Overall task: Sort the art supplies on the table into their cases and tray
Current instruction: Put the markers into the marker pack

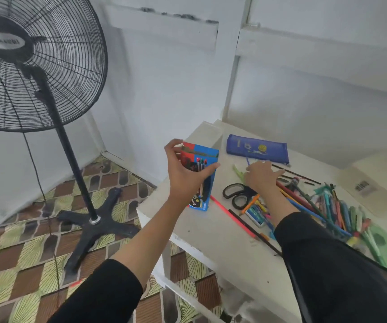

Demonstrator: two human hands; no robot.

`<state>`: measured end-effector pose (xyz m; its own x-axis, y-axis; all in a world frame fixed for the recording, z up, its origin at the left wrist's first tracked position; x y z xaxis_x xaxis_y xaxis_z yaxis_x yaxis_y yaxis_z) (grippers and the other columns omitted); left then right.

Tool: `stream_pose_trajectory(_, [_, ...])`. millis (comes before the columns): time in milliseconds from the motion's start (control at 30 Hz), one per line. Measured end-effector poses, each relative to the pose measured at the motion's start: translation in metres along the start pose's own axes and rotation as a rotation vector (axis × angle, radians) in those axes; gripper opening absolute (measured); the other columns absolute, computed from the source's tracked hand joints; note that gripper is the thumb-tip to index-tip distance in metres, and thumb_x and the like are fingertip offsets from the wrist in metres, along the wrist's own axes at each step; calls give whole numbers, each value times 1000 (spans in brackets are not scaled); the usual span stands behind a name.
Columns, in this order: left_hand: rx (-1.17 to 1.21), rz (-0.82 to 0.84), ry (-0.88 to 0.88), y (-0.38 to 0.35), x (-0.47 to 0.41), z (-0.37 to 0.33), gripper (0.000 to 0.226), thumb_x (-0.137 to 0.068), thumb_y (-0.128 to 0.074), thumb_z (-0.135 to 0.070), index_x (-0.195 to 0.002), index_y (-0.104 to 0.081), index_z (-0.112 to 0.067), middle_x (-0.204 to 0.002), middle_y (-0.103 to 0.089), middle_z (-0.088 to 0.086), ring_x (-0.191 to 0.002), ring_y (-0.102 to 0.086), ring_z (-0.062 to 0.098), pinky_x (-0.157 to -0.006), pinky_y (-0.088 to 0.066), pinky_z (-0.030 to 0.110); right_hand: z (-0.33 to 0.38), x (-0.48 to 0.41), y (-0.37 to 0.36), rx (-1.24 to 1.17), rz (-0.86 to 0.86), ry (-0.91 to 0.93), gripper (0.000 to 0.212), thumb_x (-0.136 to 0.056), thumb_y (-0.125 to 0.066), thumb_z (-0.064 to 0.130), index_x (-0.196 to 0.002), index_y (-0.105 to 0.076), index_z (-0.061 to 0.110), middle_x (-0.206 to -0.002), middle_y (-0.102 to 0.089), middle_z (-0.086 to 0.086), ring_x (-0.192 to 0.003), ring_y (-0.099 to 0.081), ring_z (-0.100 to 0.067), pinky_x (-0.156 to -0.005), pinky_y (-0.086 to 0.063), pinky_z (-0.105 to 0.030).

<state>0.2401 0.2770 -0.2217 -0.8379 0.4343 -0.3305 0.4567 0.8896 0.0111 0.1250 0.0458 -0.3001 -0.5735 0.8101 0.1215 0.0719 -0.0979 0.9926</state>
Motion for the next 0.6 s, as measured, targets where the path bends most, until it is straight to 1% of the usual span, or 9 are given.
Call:
stream_pose_trajectory(67, [-1, 31, -32, -3, -5, -8, 80, -63, -87, -5, -119, -32, -18, -101, -50, -14, -86, -60, -4, -73, -50, 12, -2, 1, 14, -160, -104, 9, 32, -92, -51, 27, -123, -60, 25, -130, -51, -4, -133, -29, -28, -104, -19, -65])
stream_pose_trajectory(133, [-32, 33, -62, -3, -6, -10, 74, -64, -87, -7, -112, -32, -19, -99, -44, -31, -87, -59, -3, -75, -51, 15, -6, 5, 30, -440, -216, 35, 26, -89, -56, 17, -113, -66, 21, -119, -60, -5, -128, -37, -30, -101, -33, -55])
stream_pose_trajectory(167, [-43, 29, -67, -3, -5, -8, 71, -64, -87, -10, -107, -32, -22, -97, -42, -34, -88, -59, 0, -76, -52, 16, -8, 10, 39, -577, -274, 60, 23, -88, -56, 11, -106, -69, 18, -112, -64, -8, -121, -45, -31, -96, -41, -49])
stream_pose_trajectory(267, [-23, 6, -44, 0, -2, -6, 66, -65, -87, -12, -98, -33, -32, -100, -50, -12, -88, -61, 6, -75, -50, 16, -13, 30, 78, -817, -410, 125, 18, -89, -56, 5, -97, -73, 6, -98, -70, -12, -97, -62, -27, -83, -46, -27])
stream_pose_trajectory(333, [-16, 17, -38, 0, -2, -7, 62, -67, -86, -13, -98, -37, -37, -103, -53, -5, -93, -60, 6, -75, -49, 13, -16, 45, 105, -886, -452, 138, 17, -89, -58, 3, -97, -72, 1, -88, -68, -9, -83, -61, -19, -71, -40, -9])
stream_pose_trajectory(367, [-19, 33, -46, 0, -2, -9, 60, -68, -85, -14, -99, -40, -40, -107, -53, -6, -96, -58, 6, -75, -48, 13, -18, 52, 117, -923, -471, 142, 16, -89, -58, 3, -96, -72, 1, -86, -68, -8, -79, -59, -16, -67, -38, -5])
stream_pose_trajectory(433, [-45, 75, -45, -3, -3, -11, 58, -70, -83, -17, -103, -43, -43, -111, -51, -7, -100, -57, 5, -76, -49, 14, -24, 63, 139, -988, -527, 143, 14, -87, -61, 7, -92, -74, 4, -84, -70, -8, -73, -59, -12, -64, -39, -3])
stream_pose_trajectory(500, [-13, 110, 3, -5, -4, -7, 57, -72, -82, -14, -109, -44, -34, -112, -53, -7, -95, -58, -1, -72, -49, 11, -28, 72, 156, -1066, -580, 147, 12, -88, -62, 12, -88, -73, 7, -78, -68, -6, -62, -56, -4, -58, -40, -5])
stream_pose_trajectory(600, [0, 126, 31, -6, -5, -4, 55, -73, -81, -12, -112, -43, -21, -108, -55, -3, -89, -60, -3, -69, -49, 10, -28, 85, 177, -1191, -612, 169, 16, -90, -57, 13, -78, -67, 13, -69, -62, -1, -50, -51, -4, -52, -44, -19])
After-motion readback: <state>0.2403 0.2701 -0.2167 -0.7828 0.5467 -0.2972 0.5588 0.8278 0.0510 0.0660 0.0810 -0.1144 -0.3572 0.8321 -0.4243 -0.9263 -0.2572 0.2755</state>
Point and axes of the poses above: each hand's wrist, its own x-axis away from the middle knuckle, its own y-axis out of the back of the hand, z = x × y, the point moved 10 cm from there along -x, towards the middle knuckle
